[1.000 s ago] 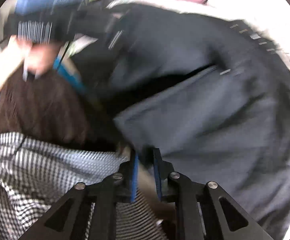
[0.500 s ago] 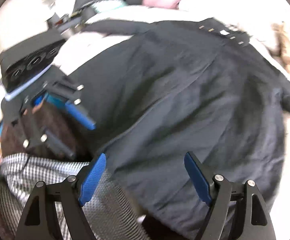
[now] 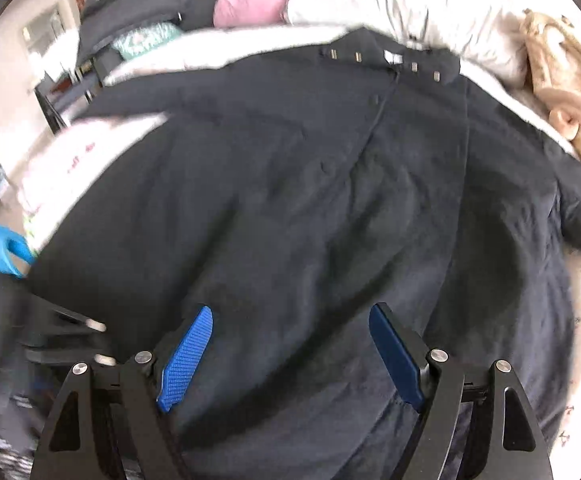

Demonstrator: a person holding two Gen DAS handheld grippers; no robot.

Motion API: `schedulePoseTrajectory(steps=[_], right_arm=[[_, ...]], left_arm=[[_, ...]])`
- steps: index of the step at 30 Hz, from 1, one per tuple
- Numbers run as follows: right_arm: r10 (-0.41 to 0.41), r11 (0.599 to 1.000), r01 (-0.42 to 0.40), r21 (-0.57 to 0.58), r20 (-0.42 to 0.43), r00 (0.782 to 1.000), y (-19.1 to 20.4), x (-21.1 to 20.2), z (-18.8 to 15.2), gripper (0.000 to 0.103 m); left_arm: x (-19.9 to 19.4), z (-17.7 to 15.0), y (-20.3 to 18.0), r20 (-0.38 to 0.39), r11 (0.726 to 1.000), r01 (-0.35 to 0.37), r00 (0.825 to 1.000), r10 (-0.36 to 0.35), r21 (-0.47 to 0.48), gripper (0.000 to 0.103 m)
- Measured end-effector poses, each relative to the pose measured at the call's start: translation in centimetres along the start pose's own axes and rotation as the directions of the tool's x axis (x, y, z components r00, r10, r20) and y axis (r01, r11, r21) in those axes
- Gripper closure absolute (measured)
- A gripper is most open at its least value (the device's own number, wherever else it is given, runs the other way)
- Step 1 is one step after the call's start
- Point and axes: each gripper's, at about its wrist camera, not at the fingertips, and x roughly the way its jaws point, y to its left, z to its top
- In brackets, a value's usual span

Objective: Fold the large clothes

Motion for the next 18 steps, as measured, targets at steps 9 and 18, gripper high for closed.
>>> schedulePoseTrajectory(steps=[9, 18], right_arm=[[-0.014, 0.998, 0.017, 0.061, -0.054, 0.998, -2.9, -0.6, -1.3, 0.021], [-0.068, 0.922, 0.112, 0.372, -0.129, 0.989, -14.2, -8.6, -5.4, 0.021]], left_arm=[[-7.2, -2.6, 7.1, 0.068, 0.937, -0.174, 0.977, 0.204, -0.304, 0.027], [-13.6, -12.5, 18.5, -0.097, 0.632, -0.300, 0.937, 0.335, -0.714, 0.027]])
